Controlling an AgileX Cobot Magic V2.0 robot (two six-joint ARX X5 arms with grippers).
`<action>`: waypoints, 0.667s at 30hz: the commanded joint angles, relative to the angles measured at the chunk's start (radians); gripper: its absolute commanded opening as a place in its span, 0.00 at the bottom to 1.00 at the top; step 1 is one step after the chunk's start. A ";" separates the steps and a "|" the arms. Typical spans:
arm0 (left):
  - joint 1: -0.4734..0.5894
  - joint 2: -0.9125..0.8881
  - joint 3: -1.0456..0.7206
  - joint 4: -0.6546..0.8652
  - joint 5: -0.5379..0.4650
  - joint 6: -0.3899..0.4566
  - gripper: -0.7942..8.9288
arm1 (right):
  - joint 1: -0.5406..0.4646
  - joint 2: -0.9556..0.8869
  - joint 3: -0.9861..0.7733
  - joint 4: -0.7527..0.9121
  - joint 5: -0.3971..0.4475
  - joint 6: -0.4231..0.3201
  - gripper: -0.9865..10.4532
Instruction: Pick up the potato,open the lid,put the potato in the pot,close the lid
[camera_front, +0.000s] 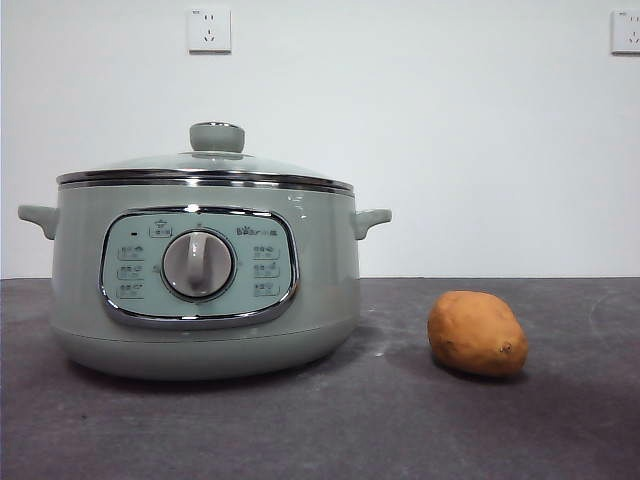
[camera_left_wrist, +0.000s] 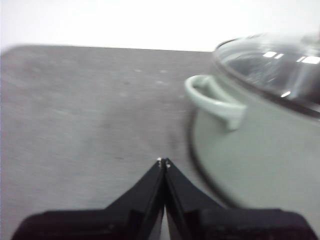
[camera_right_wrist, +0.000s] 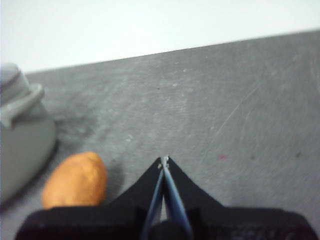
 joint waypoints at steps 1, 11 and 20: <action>0.002 -0.003 -0.015 0.006 0.059 -0.277 0.08 | 0.001 -0.002 -0.010 -0.006 0.001 0.324 0.09; 0.002 -0.003 -0.014 0.093 0.078 -0.325 0.08 | 0.000 -0.002 -0.009 0.051 0.004 0.419 0.09; 0.003 0.025 0.066 0.114 0.081 -0.306 0.07 | 0.000 0.107 0.116 -0.009 0.000 0.353 0.08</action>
